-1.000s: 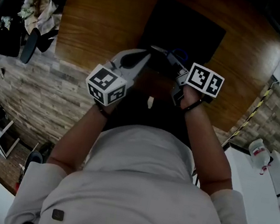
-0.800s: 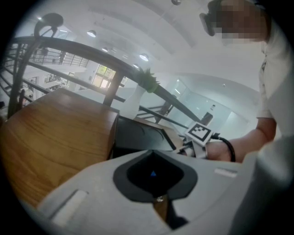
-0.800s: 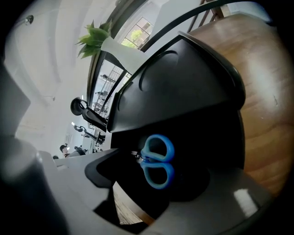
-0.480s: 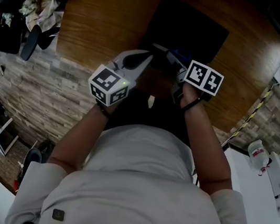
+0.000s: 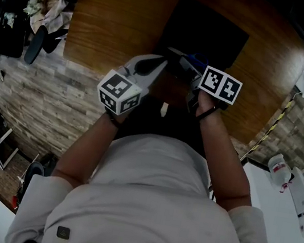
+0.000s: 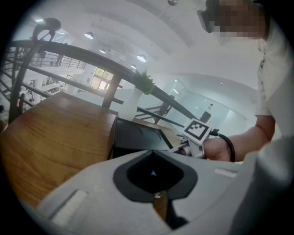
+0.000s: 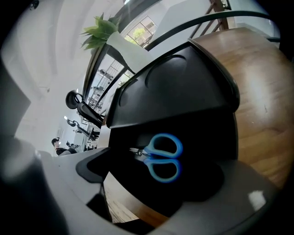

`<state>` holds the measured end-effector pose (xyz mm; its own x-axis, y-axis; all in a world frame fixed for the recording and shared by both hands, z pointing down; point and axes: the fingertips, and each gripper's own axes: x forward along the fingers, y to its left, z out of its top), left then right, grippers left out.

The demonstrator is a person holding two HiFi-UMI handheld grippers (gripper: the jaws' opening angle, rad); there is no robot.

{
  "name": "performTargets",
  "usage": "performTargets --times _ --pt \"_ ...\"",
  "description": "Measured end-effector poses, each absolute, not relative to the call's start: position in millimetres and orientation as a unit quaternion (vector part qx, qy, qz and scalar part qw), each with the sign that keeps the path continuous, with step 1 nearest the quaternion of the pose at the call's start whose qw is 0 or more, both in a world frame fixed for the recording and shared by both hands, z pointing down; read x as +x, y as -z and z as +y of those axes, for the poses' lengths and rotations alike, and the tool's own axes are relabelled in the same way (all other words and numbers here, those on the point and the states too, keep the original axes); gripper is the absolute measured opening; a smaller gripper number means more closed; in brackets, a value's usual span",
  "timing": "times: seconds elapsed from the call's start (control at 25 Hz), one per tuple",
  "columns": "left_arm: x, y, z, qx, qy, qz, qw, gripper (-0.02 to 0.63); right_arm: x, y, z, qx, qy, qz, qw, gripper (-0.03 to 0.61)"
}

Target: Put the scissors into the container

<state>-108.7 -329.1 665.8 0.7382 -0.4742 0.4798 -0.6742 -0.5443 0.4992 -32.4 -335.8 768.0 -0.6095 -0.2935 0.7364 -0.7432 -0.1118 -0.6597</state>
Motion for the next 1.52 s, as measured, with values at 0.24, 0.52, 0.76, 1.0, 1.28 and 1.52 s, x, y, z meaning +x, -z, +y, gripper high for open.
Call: performTargets --times 0.24,0.52,0.76,1.0,1.28,1.52 --pt "-114 -654 -325 0.872 -0.141 -0.324 0.338 0.002 -27 -758 -335 0.422 -0.619 -0.639 0.176 0.477" --pt "-115 -619 -320 0.887 -0.136 -0.313 0.312 0.002 -22 -721 -327 0.438 -0.602 -0.649 0.156 0.476" --pt "-118 -568 -312 0.908 -0.127 -0.293 0.272 0.002 -19 -654 -326 0.463 -0.542 -0.689 0.128 0.417" --pt "-122 -507 -305 0.931 -0.113 -0.269 0.219 0.003 -36 -578 -314 0.459 -0.47 -0.747 0.102 0.316" --pt "-118 -443 -291 0.951 -0.08 -0.242 0.175 0.002 -53 -490 -293 0.458 -0.359 -0.81 0.075 0.126" --pt "-105 -397 -282 0.964 -0.062 -0.217 0.143 0.002 -65 -430 -276 0.438 -0.285 -0.85 0.066 0.008"
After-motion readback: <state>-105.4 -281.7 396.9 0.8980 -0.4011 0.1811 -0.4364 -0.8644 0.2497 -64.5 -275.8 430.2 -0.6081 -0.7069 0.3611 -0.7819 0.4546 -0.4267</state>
